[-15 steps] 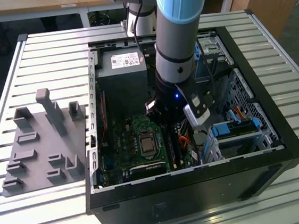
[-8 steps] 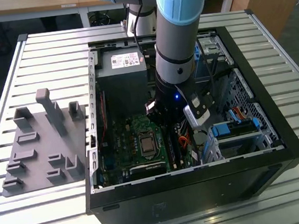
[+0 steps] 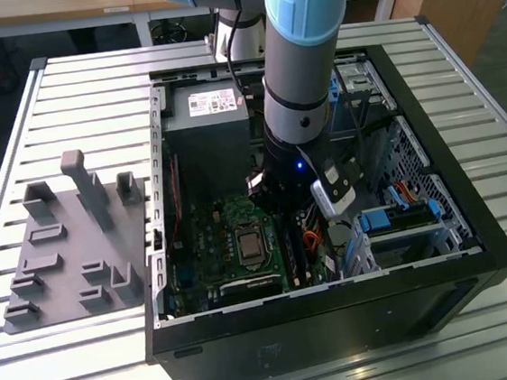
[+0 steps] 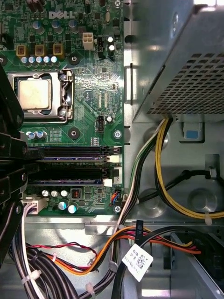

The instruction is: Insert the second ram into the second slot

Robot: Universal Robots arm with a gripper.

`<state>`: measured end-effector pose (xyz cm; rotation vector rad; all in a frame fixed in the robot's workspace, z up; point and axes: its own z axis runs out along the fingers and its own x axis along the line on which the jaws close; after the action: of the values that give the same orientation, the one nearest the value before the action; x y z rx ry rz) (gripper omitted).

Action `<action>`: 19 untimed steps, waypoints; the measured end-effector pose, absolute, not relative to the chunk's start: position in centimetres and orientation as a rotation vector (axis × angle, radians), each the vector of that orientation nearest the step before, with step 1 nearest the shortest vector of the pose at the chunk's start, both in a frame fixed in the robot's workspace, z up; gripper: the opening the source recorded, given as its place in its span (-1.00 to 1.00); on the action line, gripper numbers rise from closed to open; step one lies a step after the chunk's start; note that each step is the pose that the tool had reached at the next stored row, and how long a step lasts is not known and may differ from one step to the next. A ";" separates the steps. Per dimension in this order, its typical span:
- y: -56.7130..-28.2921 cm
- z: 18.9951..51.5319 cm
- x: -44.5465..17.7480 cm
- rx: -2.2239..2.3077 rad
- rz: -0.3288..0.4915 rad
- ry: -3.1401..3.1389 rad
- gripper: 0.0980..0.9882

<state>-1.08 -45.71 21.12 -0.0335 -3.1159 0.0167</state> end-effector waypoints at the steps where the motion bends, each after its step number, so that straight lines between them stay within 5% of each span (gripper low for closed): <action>1: -45.7 21.1 -1.1 -0.034 0.017 -3.116 -0.91; 16: -45.7 20.8 -1.1 -0.034 0.017 -3.116 -0.91; 19: -45.7 20.8 -1.1 -0.034 0.017 -3.116 -0.75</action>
<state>-1.08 -45.71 20.81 -0.0342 -3.1159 0.0167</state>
